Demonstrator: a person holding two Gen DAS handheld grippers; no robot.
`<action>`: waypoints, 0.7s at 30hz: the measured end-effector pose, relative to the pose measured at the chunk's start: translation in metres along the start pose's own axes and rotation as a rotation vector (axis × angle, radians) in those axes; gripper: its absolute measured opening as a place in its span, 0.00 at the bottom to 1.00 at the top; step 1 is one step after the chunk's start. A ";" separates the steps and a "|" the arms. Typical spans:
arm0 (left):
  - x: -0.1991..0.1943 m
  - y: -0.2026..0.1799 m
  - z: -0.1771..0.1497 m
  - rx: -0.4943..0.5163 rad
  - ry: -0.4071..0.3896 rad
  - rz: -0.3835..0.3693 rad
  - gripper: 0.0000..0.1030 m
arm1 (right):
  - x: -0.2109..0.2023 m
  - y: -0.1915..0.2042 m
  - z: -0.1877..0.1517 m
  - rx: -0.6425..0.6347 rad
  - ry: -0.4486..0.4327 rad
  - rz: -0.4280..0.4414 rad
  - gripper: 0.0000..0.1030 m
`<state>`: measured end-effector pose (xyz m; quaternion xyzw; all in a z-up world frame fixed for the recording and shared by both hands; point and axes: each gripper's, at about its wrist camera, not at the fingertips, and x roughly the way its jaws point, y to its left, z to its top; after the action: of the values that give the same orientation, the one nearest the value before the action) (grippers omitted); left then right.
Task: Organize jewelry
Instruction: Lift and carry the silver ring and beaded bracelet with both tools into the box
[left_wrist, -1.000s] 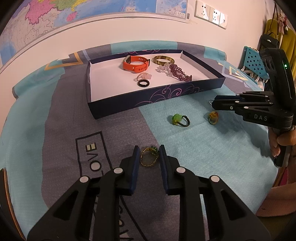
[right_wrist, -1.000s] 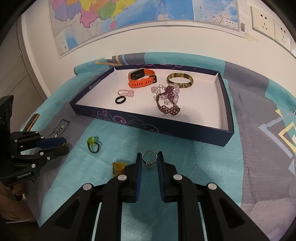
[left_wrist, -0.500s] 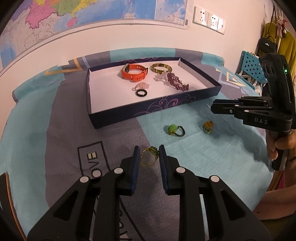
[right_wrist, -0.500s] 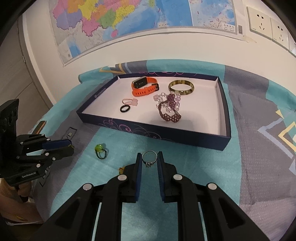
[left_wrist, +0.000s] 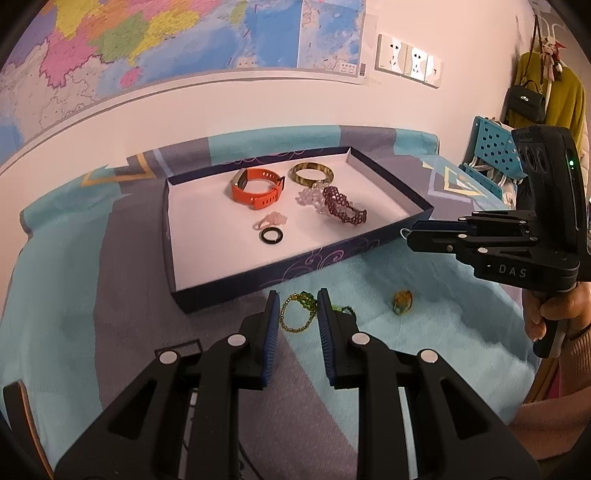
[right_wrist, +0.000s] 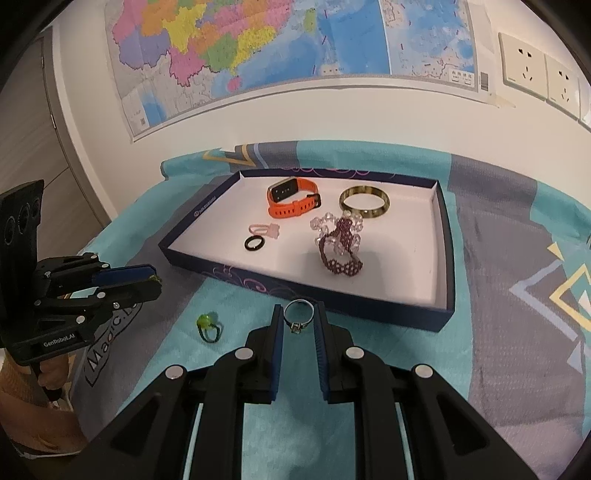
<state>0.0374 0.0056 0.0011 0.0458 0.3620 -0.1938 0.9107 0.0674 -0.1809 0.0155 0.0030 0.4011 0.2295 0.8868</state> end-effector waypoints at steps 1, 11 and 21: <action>0.001 0.000 0.001 0.003 -0.002 0.000 0.20 | 0.000 0.000 0.002 -0.001 -0.003 0.000 0.14; 0.007 0.000 0.015 0.005 -0.017 0.008 0.21 | 0.004 -0.004 0.015 -0.008 -0.020 -0.012 0.14; 0.017 0.005 0.029 -0.008 -0.026 0.017 0.20 | 0.014 -0.008 0.026 -0.012 -0.023 -0.018 0.14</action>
<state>0.0694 -0.0018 0.0107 0.0426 0.3505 -0.1852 0.9171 0.0965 -0.1780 0.0217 -0.0033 0.3895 0.2237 0.8934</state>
